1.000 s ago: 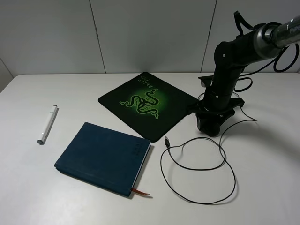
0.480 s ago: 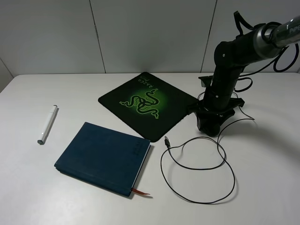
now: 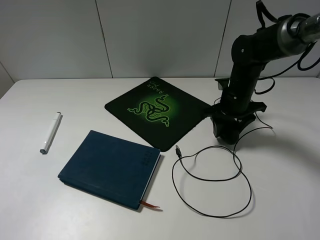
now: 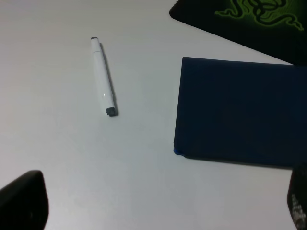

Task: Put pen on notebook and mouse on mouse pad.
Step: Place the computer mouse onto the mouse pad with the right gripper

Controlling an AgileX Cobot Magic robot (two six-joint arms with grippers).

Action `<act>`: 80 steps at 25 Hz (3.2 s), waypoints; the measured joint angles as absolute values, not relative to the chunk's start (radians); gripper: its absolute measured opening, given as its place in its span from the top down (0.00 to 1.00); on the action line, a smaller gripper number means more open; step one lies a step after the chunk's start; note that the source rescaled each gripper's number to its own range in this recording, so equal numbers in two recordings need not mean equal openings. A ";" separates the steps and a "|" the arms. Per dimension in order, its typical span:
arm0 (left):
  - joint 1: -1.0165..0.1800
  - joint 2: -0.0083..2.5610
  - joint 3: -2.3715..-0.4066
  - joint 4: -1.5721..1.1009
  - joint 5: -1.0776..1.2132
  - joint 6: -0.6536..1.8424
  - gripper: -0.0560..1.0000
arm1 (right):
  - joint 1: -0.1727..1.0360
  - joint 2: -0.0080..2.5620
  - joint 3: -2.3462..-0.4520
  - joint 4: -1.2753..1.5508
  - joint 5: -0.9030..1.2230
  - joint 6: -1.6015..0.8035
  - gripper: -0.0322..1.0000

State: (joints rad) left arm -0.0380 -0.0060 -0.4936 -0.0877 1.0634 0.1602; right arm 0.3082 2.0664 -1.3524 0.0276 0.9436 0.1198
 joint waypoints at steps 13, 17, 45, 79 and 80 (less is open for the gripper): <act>-0.038 -0.006 -0.494 -0.088 1.063 0.160 0.00 | 0.390 2.062 -1.590 0.027 1.108 0.123 0.97; -0.038 -0.006 -0.494 -0.088 1.063 0.160 0.00 | 0.425 2.062 -1.639 0.027 1.110 0.121 0.97; -0.038 -0.006 -0.494 -0.088 1.063 0.160 0.00 | 0.584 2.393 -2.015 0.121 1.083 -0.046 0.97; -0.038 -0.006 -0.494 -0.088 1.063 0.160 0.00 | 0.584 2.464 -2.025 0.083 0.946 -0.050 0.00; -0.038 -0.006 -0.494 -0.088 1.063 0.160 0.00 | 0.584 2.459 -2.025 0.083 0.947 -0.050 0.00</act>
State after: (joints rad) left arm -0.0380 -0.0060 -0.4936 -0.0877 1.0634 0.1602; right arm 0.5840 2.4587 -2.0249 0.0826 0.9466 -0.0502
